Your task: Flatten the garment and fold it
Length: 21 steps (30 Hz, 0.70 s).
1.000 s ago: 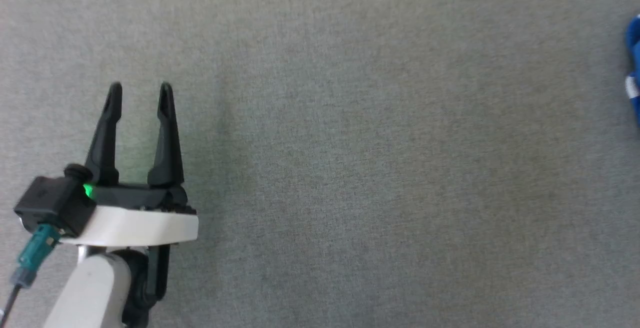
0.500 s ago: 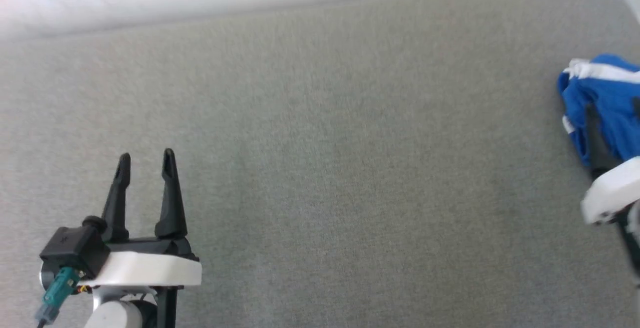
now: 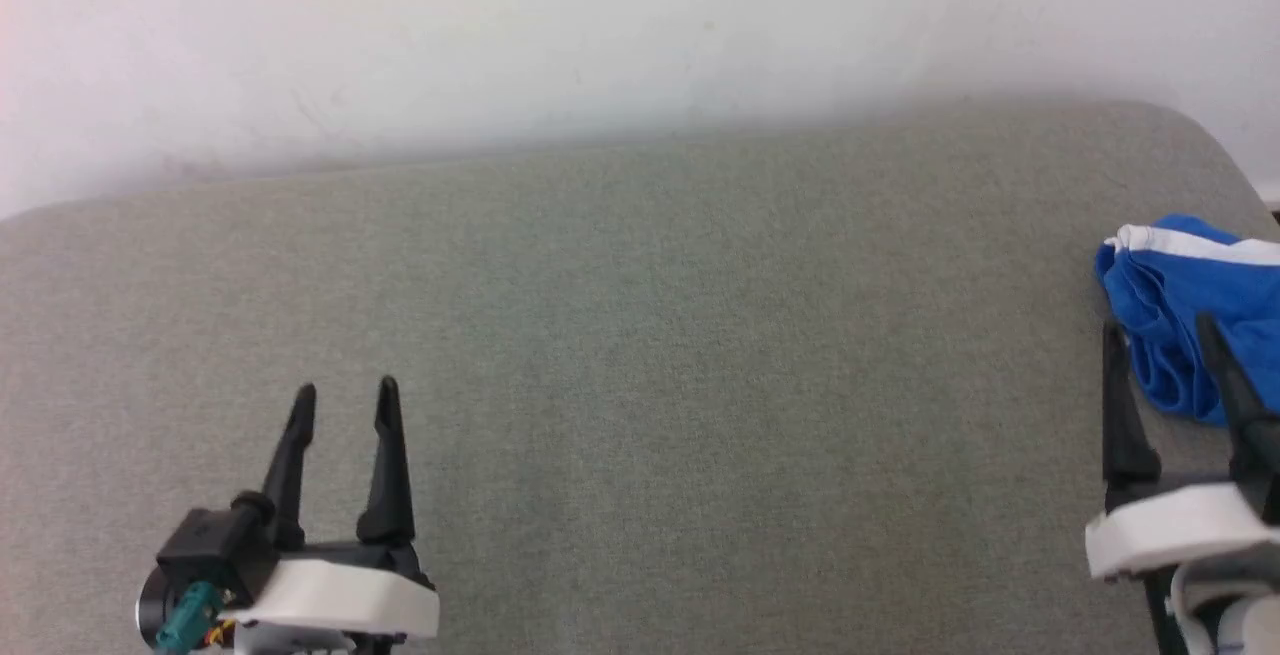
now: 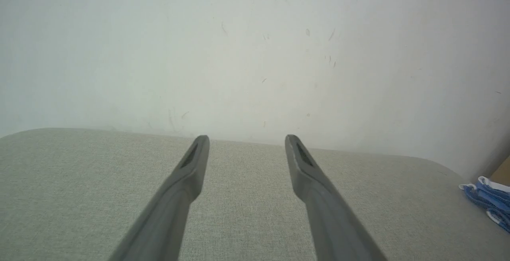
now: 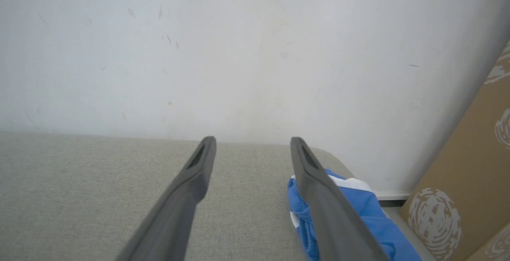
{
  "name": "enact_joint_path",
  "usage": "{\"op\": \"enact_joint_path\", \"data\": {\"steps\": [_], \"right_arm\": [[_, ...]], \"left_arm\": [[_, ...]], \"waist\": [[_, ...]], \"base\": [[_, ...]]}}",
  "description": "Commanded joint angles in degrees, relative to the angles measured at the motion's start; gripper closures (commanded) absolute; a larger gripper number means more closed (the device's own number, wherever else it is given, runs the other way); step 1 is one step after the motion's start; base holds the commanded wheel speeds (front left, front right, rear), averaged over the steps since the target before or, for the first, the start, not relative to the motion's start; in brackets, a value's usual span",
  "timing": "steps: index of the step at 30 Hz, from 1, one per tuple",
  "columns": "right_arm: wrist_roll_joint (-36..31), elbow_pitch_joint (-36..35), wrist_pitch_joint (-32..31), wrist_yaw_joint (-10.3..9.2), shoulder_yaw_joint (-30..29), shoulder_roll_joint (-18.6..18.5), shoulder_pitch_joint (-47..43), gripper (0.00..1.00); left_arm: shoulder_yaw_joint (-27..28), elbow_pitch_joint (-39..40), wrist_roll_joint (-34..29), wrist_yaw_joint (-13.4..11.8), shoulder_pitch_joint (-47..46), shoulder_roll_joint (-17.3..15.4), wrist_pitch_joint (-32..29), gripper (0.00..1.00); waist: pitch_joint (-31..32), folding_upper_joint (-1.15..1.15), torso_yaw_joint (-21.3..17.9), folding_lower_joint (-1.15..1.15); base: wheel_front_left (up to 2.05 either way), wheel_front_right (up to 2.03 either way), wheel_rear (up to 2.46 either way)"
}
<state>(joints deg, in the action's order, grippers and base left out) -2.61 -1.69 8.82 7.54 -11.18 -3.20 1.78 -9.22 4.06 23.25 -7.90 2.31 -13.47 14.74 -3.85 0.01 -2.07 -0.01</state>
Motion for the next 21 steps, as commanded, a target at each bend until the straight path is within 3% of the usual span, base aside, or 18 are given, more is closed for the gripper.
{"op": "enact_joint_path", "data": {"steps": [1,13,21], "right_arm": [[-0.5,0.5,0.7,-0.05,-0.2,0.2,-1.3,0.00],[-0.8,7.8,4.6,-0.05,2.2,0.3,-6.3,0.00],[0.6,9.8,5.5,-0.05,3.1,0.3,-7.0,0.00]], "left_arm": [[0.3,-0.4,-0.8,0.5,0.8,0.4,0.2,0.00],[1.1,-5.0,-6.1,4.5,5.5,3.0,0.3,0.00],[2.9,-5.7,-7.3,5.8,6.6,4.7,0.3,0.00]], "waist": [[1.9,-0.01,1.1,0.01],[4.2,-0.01,2.2,0.01],[3.7,-0.01,3.1,0.01]], "base": [[0.00,0.00,0.00],[0.00,0.00,0.00],[0.00,0.00,0.00]]}}
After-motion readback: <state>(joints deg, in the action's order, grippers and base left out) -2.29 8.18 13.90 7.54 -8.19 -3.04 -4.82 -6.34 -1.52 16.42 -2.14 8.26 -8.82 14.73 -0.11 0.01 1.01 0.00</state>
